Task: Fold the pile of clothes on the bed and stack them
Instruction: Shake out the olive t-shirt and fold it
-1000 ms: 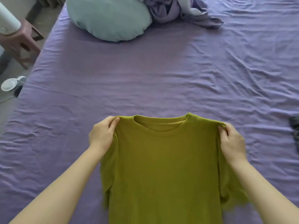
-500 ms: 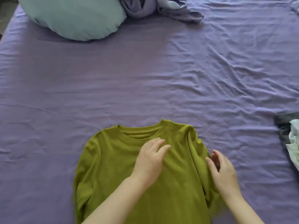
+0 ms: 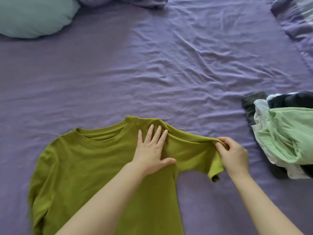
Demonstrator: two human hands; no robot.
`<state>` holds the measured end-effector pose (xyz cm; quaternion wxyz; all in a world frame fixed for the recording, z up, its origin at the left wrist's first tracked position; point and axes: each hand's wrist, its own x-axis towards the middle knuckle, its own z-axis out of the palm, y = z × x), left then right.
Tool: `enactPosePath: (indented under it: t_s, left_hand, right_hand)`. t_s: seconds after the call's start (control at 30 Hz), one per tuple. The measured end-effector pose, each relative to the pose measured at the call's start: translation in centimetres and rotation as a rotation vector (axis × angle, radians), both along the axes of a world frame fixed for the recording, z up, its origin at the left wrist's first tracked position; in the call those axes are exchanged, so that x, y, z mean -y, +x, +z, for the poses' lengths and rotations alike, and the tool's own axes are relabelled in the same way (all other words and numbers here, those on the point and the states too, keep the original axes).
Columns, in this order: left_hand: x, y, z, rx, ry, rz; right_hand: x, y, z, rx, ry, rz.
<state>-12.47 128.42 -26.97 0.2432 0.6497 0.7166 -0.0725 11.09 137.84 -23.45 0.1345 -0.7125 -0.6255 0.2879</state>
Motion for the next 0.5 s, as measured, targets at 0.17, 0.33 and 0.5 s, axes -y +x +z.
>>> enactPosePath:
  t_s: [0.17,0.33,0.5]
  left_hand:
    - [-0.8,1.2,-0.7,-0.075,-0.029,0.057]
    - [-1.7,1.3,-0.8,-0.085,-0.059,0.102]
    - [-1.0,1.6,-0.2,-0.073,-0.002,0.137]
  right_hand:
    - [-2.5,0.8,-0.3,0.235,0.104,0.249]
    - [-2.0,0.4,-0.5,0.352,0.316,0.378]
    - [3.6,-3.7,-1.8,0.268,0.303,0.886]
